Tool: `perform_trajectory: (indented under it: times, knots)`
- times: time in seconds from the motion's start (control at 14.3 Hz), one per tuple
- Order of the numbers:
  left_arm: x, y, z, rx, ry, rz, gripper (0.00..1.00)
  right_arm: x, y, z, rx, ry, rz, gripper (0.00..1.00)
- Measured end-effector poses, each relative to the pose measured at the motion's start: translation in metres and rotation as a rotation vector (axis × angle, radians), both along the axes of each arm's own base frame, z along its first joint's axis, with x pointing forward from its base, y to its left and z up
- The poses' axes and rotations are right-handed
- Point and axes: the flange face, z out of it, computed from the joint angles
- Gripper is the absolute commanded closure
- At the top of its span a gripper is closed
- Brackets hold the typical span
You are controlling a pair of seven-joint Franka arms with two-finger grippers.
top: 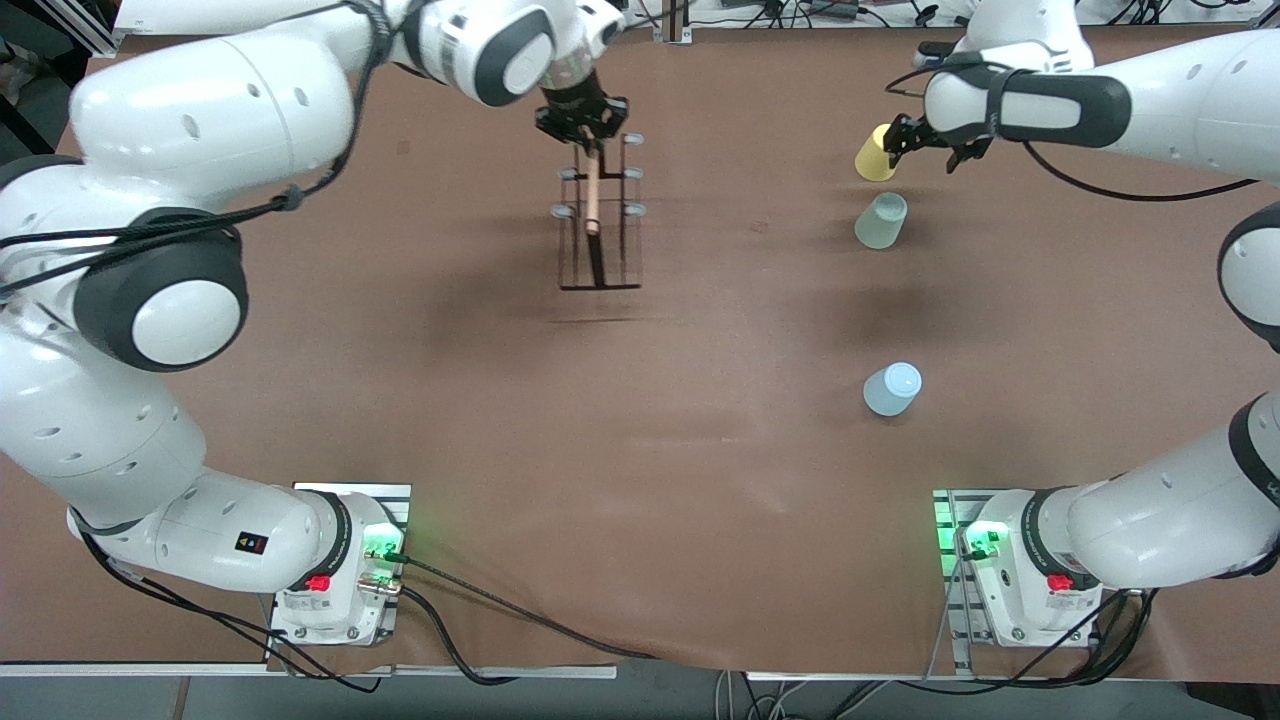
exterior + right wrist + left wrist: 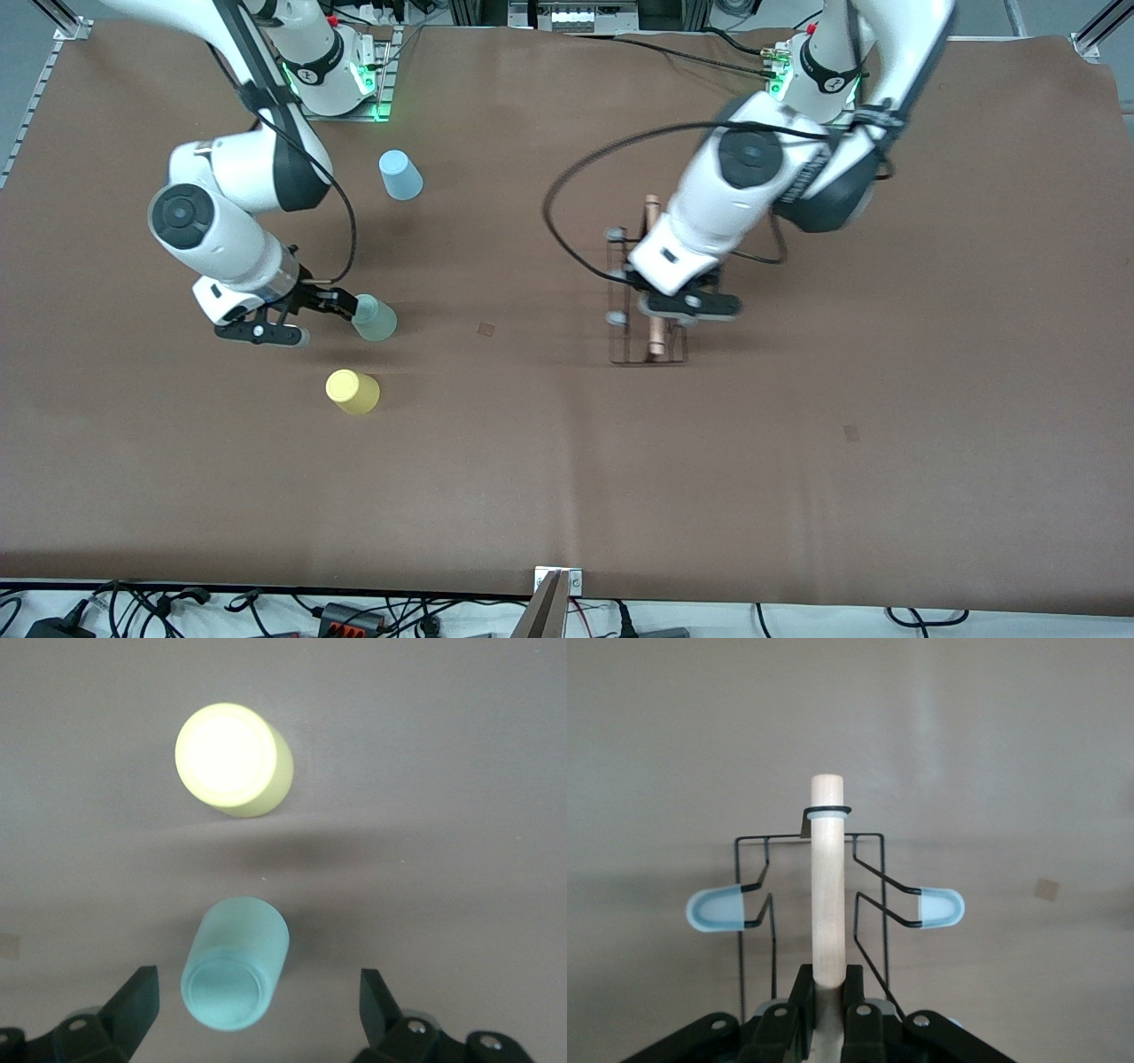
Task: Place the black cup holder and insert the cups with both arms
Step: 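Carry the rack mid-table with the left gripper while the right gripper grasps the teal cup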
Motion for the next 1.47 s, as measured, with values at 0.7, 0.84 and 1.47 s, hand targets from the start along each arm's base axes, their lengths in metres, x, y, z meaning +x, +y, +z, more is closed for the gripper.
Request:
perform_trajectory:
  times: [0.7,0.84,1.47]
  knots:
    - [-0.031,-0.072,-0.04,0.123,-0.089,-0.003,0.99,-0.025,0.03,-0.053,0.012,-0.04,-0.024,0.0]
    - [-0.033,-0.076,-0.047,0.132,-0.086,-0.007,0.99,-0.027,0.035,-0.059,0.011,-0.038,-0.023,0.0]
    - [-0.031,-0.084,-0.052,0.083,-0.112,0.0,0.99,-0.034,0.033,-0.08,0.008,-0.029,-0.026,0.28]
